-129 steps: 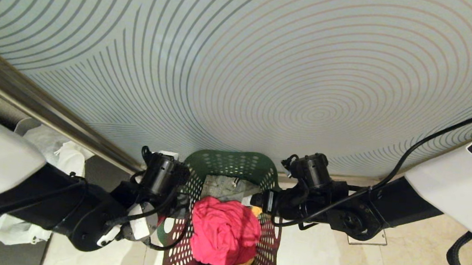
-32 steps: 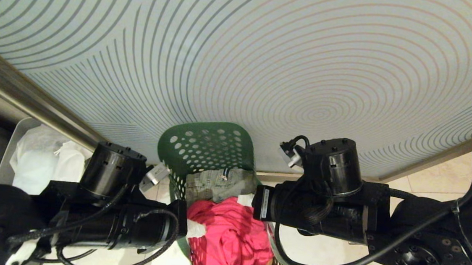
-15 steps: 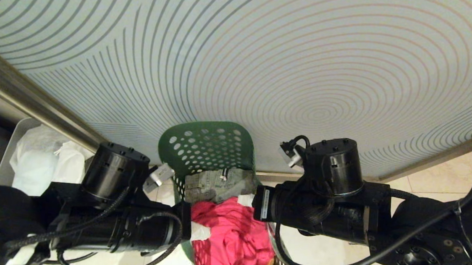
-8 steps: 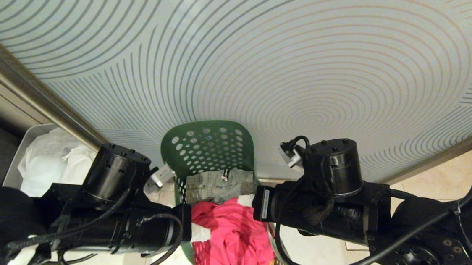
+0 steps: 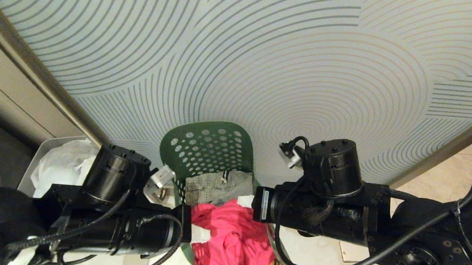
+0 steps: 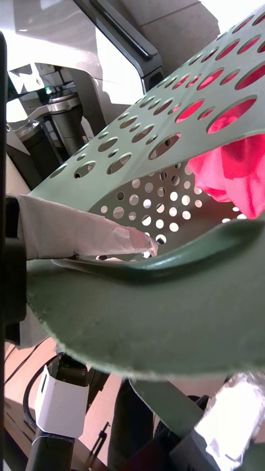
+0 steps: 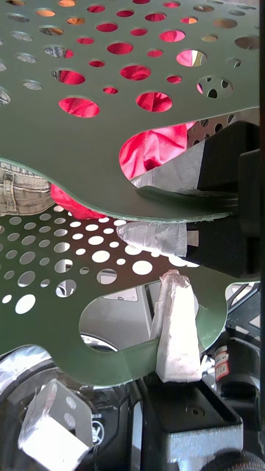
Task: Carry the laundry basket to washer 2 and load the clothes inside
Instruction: Pick up the clothes basket and put it beside the washing machine
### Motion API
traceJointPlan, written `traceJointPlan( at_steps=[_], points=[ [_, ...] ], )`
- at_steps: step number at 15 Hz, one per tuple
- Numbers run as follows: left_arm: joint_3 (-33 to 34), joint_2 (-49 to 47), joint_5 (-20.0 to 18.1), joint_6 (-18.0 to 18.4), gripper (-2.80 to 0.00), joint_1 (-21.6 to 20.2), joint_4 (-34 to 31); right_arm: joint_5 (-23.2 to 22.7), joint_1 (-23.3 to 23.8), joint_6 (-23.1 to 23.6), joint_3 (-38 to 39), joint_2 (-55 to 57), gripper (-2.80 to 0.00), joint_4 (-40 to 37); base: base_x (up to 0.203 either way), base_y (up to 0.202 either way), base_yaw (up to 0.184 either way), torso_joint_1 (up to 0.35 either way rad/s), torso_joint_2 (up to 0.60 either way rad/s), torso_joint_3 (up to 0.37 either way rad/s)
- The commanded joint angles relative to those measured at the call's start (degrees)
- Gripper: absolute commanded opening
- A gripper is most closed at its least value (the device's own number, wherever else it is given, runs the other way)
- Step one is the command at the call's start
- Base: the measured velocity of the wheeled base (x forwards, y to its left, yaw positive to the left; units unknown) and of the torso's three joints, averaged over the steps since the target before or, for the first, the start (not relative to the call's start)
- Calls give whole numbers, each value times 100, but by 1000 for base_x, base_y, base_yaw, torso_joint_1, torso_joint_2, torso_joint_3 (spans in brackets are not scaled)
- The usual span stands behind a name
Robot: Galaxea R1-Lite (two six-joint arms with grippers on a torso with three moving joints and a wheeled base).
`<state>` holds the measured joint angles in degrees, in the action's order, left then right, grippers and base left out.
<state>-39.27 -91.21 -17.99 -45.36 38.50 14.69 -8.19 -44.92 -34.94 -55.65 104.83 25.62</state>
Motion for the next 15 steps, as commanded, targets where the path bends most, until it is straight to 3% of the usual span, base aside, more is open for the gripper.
traceJointPlan(
  at_steps=[1, 15],
  points=[
    [-2, -20, -11, -25, -280, 0, 16, -7, 1, 1, 18, 45, -280, 13, 0, 0, 0, -2, 2, 212],
    [-11, -124, -20, -27, -280, 88, 25, -13, 1, 13, 19, 100, -280, 6, 0, 0, 0, -1, 2, 202]
  ],
)
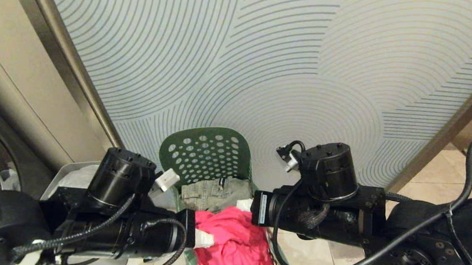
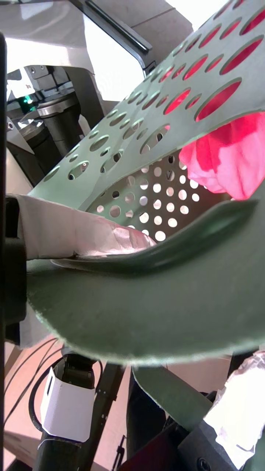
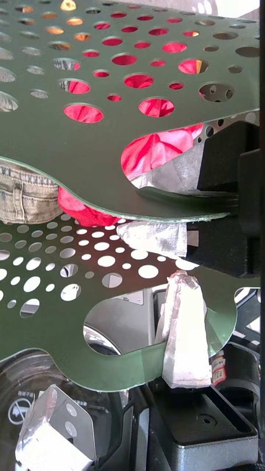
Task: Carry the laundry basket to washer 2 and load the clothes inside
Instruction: Pick up the clothes basket and put it beside the washing machine
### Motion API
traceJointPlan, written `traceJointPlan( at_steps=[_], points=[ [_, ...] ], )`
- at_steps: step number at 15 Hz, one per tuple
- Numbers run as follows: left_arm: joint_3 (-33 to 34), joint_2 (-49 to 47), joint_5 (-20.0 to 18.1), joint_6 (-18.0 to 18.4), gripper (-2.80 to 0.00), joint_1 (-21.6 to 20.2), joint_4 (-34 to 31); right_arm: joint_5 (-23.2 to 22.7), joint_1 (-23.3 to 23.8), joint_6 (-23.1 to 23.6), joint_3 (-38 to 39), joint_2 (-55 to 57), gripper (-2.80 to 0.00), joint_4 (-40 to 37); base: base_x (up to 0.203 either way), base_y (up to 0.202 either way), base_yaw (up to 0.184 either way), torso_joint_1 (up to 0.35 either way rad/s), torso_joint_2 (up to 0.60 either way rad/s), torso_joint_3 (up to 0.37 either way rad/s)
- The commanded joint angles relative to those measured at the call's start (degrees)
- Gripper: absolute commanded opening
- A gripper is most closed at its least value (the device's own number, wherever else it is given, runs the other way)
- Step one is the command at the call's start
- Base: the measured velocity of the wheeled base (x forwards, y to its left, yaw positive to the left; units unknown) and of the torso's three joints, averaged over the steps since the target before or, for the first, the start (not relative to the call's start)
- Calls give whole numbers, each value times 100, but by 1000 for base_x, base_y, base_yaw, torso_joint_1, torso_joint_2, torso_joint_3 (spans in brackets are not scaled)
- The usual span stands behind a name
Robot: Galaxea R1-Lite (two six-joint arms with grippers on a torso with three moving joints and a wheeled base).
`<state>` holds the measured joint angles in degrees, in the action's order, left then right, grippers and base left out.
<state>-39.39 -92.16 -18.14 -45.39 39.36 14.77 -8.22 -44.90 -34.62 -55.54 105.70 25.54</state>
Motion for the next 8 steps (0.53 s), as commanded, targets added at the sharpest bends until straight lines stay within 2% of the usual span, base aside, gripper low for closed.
traceJointPlan(
  at_steps=[1, 4, 8],
  points=[
    [0, -49, -5, -25, -280, 1, 17, -5, -1, -10, 21, 20, -280, 21, 0, 0, 0, 0, 0, 197],
    [-25, -118, -5, -23, -280, 10, 17, -5, -1, 225, 43, 56, -280, 23, 0, 0, 0, 3, 5, 200],
    [-25, -144, -5, -23, -280, 10, 25, -5, -1, 291, 43, 126, -280, 27, 0, 0, 0, 1, 0, 201]
  ],
)
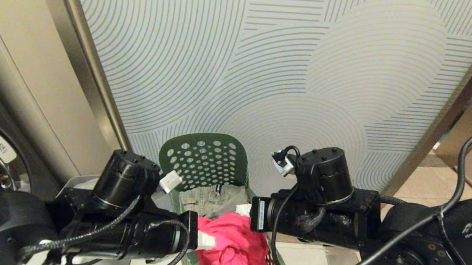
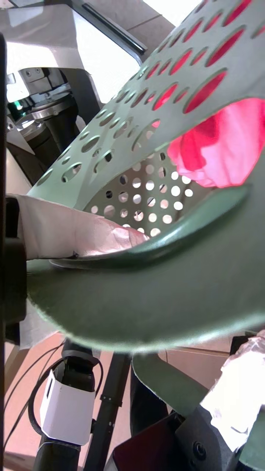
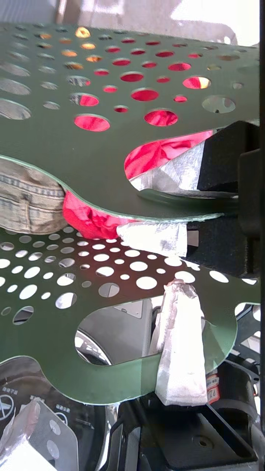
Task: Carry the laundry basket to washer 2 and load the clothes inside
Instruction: Pick up the clothes basket and put it beside the washing machine
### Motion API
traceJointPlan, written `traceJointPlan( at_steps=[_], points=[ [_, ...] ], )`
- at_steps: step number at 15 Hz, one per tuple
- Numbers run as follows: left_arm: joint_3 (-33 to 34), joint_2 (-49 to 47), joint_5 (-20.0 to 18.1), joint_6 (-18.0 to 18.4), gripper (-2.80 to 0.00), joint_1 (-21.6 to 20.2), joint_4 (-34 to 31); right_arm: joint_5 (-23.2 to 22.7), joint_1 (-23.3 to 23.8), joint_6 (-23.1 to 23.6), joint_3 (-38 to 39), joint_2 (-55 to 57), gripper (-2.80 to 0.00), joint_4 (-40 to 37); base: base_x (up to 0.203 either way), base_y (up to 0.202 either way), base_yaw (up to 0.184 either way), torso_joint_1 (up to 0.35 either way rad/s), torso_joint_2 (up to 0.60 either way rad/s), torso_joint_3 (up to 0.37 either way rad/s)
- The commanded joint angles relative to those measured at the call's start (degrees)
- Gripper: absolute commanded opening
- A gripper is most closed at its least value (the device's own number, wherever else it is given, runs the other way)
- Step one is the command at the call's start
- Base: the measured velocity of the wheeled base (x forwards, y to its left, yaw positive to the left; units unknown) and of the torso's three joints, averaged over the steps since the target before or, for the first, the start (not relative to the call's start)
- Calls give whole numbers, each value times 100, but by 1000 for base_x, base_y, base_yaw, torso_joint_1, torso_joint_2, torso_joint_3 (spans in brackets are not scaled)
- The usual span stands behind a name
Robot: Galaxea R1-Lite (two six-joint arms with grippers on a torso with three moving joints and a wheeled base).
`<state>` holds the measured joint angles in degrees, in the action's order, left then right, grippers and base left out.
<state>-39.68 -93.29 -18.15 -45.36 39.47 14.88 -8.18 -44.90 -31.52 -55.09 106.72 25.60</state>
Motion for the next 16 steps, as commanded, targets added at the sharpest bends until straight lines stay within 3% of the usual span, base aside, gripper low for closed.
traceJointPlan(
  at_steps=[1, 5, 16],
  points=[
    [13, -35, -4, -25, -280, -1, 14, -8, -1, -12, -2, 25, -280, 24, 0, 0, 0, 5, 4, 201],
    [4, -92, 22, -25, -280, -1, 50, -8, -1, 59, -11, 69, -280, 25, 0, 0, 0, 2, -2, 130],
    [-5, -101, 5, -8, -280, 43, 50, -8, -1, 32, 7, 121, -280, 68, 0, 0, 7, 1, 0, 3]
  ],
)
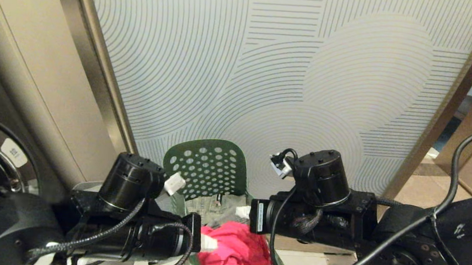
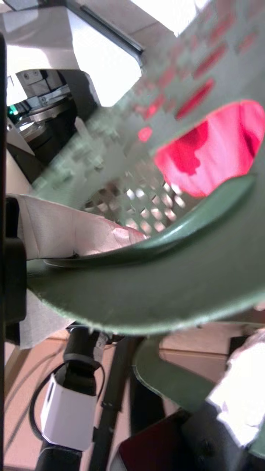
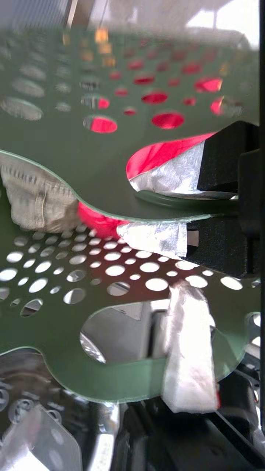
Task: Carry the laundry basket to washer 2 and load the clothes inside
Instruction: Pick up the clothes basket and put it beside the washing machine
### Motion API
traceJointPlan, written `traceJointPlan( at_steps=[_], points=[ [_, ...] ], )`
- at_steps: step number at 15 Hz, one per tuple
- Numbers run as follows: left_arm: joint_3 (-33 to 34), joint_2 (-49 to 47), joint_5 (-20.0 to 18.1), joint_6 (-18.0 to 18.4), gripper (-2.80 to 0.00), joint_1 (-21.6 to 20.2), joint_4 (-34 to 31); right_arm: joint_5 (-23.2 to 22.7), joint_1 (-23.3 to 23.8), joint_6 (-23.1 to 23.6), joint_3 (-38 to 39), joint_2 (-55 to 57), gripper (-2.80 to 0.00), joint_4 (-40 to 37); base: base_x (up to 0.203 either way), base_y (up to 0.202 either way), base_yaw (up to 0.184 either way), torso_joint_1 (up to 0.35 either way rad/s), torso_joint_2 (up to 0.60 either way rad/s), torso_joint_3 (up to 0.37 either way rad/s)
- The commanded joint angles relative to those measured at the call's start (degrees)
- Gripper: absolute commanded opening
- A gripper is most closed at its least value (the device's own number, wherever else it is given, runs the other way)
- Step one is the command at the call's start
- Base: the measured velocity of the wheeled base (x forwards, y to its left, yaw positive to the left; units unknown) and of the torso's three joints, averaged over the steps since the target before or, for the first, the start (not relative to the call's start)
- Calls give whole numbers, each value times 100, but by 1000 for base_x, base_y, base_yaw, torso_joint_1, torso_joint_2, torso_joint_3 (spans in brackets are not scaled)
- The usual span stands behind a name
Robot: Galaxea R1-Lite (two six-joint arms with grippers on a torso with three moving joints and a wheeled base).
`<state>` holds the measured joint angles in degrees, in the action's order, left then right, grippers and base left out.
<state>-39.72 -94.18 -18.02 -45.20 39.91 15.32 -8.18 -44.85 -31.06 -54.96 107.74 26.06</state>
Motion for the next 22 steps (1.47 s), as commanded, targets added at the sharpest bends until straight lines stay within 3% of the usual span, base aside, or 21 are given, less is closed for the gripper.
traceJointPlan(
  at_steps=[1, 22],
  points=[
    [-1, -21, -9, -24, -280, -1, 6, -8, -7, -14, -15, 19, -280, 22, 1, -7, 133, 9, -1, 6],
    [43, -126, -8, -68, -280, -10, 15, -8, -7, 12, 64, 107, -280, 22, 0, -9, 176, 2, 2, 3]
  ],
)
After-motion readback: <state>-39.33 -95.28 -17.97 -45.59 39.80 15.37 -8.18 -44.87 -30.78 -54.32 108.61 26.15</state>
